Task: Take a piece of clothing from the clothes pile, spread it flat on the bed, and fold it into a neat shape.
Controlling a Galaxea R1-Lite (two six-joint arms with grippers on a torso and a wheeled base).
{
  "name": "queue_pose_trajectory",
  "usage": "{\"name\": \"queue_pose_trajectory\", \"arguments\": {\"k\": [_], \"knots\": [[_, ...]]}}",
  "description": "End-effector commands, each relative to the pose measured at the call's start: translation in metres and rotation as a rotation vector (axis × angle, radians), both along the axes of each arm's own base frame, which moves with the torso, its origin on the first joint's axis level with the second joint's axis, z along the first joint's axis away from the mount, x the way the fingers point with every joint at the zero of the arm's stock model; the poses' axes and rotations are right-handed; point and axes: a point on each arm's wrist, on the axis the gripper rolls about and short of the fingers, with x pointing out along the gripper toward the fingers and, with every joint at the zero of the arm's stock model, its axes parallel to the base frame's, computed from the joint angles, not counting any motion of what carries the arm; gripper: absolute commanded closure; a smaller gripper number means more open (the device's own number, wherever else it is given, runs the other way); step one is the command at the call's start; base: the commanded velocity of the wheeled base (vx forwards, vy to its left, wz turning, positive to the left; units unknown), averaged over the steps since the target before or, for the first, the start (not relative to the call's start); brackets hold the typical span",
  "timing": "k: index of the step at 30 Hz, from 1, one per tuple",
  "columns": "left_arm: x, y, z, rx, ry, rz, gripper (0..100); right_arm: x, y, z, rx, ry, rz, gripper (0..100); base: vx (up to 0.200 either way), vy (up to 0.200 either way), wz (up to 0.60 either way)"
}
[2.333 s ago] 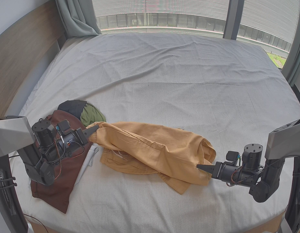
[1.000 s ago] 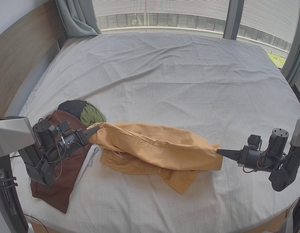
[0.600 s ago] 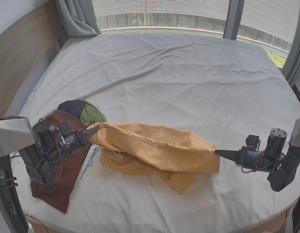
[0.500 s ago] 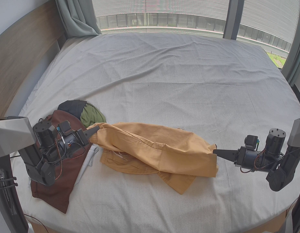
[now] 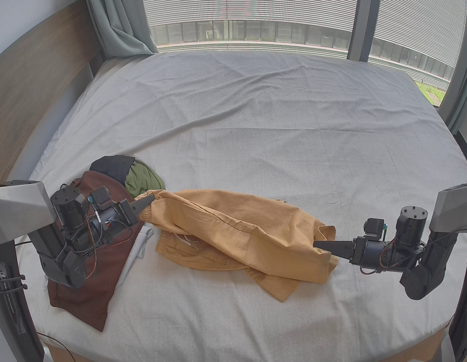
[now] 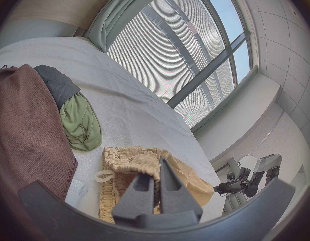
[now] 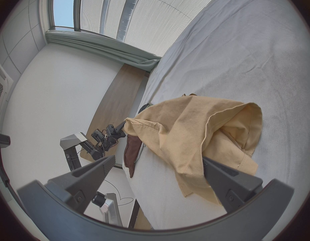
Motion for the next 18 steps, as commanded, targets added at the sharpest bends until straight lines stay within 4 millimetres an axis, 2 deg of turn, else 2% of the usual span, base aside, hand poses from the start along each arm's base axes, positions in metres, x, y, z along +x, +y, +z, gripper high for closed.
{"name": "queue_pose_trajectory", "arguments": {"k": [1, 9, 18], "knots": [[0.000, 0.000, 0.001, -0.001, -0.003, 0.000, 100, 0.002, 0.003, -0.014, -0.016, 0.028, 0.010, 0, 0.000, 0.000, 0.00], [0.000, 0.000, 0.001, -0.001, -0.004, 0.000, 100, 0.003, 0.011, -0.032, -0.073, 0.025, 0.012, 0, 0.000, 0.000, 0.00], [0.000, 0.001, 0.001, -0.001, -0.004, 0.002, 100, 0.003, 0.017, -0.026, -0.068, -0.006, 0.025, 0, 0.000, 0.000, 0.00]]}}
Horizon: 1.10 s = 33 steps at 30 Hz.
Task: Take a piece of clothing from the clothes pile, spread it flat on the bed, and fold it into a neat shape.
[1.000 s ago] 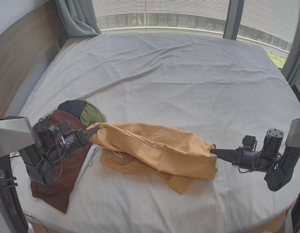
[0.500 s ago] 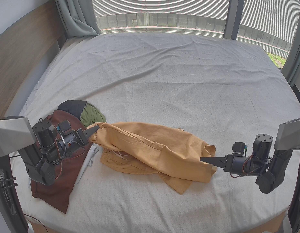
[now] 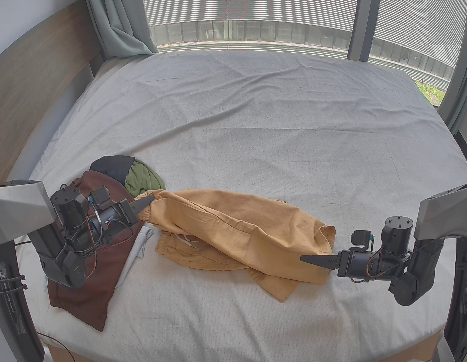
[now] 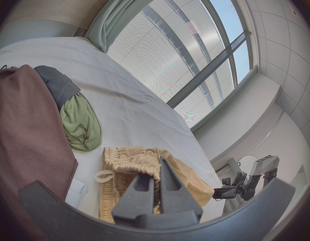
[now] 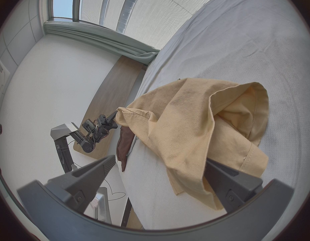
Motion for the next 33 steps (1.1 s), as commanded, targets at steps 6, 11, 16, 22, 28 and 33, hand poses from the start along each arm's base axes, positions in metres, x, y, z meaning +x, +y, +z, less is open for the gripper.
{"name": "queue_pose_trajectory", "arguments": {"k": [6, 11, 16, 22, 28, 33], "knots": [[0.000, 0.000, 0.001, 0.000, -0.004, 0.002, 100, 0.003, 0.003, 0.009, 0.007, -0.043, 0.005, 0, 0.000, 0.000, 0.00], [0.000, 0.000, 0.001, 0.000, -0.004, 0.000, 100, 0.002, 0.009, 0.007, -0.011, -0.071, 0.032, 0, 0.000, 0.000, 0.00], [0.000, 0.000, 0.001, 0.000, -0.004, 0.002, 100, 0.002, 0.013, 0.006, -0.013, -0.077, 0.048, 0, 0.000, 0.000, 0.00], [0.000, 0.000, 0.001, 0.000, -0.004, 0.002, 100, 0.003, 0.015, 0.007, -0.011, -0.084, 0.053, 0, 0.000, 0.000, 0.00], [0.000, 0.000, 0.000, 0.000, -0.002, 0.000, 100, 0.003, 0.014, 0.007, -0.012, -0.085, 0.050, 100, 0.000, 0.000, 0.00], [0.000, 0.000, 0.000, 0.000, -0.001, 0.000, 100, 0.003, 0.013, 0.007, -0.014, -0.088, 0.048, 100, 0.000, 0.000, 0.00]]}}
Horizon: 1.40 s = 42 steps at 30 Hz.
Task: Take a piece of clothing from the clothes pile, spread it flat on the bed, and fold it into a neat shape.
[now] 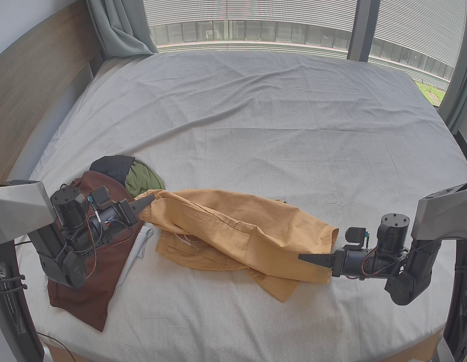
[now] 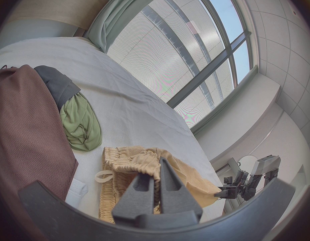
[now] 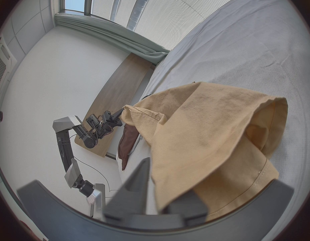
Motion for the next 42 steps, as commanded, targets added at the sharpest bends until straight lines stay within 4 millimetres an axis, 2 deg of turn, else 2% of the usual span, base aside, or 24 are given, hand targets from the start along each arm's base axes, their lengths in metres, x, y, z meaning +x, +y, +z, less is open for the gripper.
{"name": "queue_pose_trajectory", "arguments": {"k": [1, 10, 15, 18, 19, 24, 26, 30, 32, 42], "knots": [[0.000, 0.000, -0.001, 0.000, 0.000, 0.000, 100, 0.000, -0.001, 0.000, 0.000, -0.001, -0.003, 100, 0.000, 0.000, 0.00], [-0.001, -0.001, 0.001, -0.003, -0.003, -0.006, 100, 0.001, -0.003, 0.004, -0.009, -0.036, -0.003, 100, 0.000, 0.000, 0.00], [-0.008, -0.006, 0.024, -0.023, -0.053, -0.028, 100, -0.002, -0.004, 0.017, 0.000, -0.071, -0.004, 100, 0.000, 0.000, 0.00], [-0.012, -0.011, 0.031, -0.020, -0.076, -0.044, 100, -0.004, -0.004, 0.023, 0.004, -0.088, -0.003, 100, 0.000, 0.000, 0.00], [-0.017, -0.012, 0.041, -0.018, -0.103, -0.050, 100, -0.004, -0.004, 0.027, 0.009, -0.102, -0.003, 100, 0.000, 0.000, 0.00], [-0.026, -0.010, 0.059, -0.020, -0.153, -0.052, 100, -0.006, -0.004, 0.039, 0.019, -0.139, -0.002, 100, 0.000, 0.000, 0.00], [-0.035, -0.006, 0.068, -0.021, -0.170, -0.064, 100, -0.008, -0.004, 0.049, 0.028, -0.170, 0.001, 100, 0.000, 0.000, 0.00], [-0.043, -0.005, 0.074, -0.014, -0.187, -0.079, 100, -0.010, -0.003, 0.053, 0.031, -0.181, 0.004, 100, 0.000, 0.000, 0.00], [-0.052, -0.002, 0.085, -0.004, -0.228, -0.122, 100, -0.010, -0.004, 0.054, 0.031, -0.185, 0.002, 100, 0.000, 0.000, 0.00], [-0.051, 0.010, 0.089, 0.005, -0.243, -0.113, 100, -0.012, -0.004, 0.056, 0.029, -0.196, 0.005, 100, 0.000, 0.000, 0.00]]}}
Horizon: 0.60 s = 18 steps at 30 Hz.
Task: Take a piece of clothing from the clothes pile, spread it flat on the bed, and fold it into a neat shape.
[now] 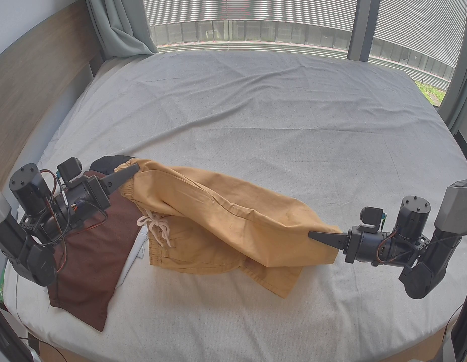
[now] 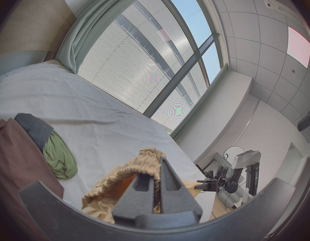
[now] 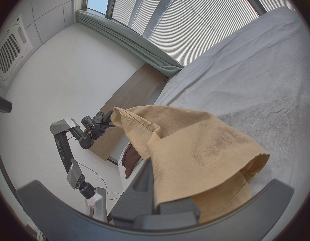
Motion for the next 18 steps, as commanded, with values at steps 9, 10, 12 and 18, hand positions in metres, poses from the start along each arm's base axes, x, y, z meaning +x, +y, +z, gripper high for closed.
{"name": "queue_pose_trajectory", "arguments": {"k": [9, 10, 12, 18], "knots": [[-0.007, 0.015, 0.004, 0.014, -0.008, -0.032, 100, -0.005, 0.001, 0.019, 0.009, -0.074, 0.009, 100, 0.000, 0.000, 0.00], [-0.007, 0.016, 0.004, 0.016, -0.008, -0.033, 100, -0.006, 0.001, 0.020, 0.011, -0.080, 0.011, 100, 0.000, 0.000, 0.00], [-0.009, 0.016, 0.003, 0.014, 0.000, -0.038, 100, -0.007, 0.001, 0.025, 0.016, -0.096, 0.011, 100, 0.000, 0.000, 0.00], [-0.012, 0.016, 0.001, 0.018, 0.010, -0.053, 100, -0.010, 0.000, 0.039, 0.030, -0.141, 0.009, 100, 0.000, 0.000, 0.00]]}}
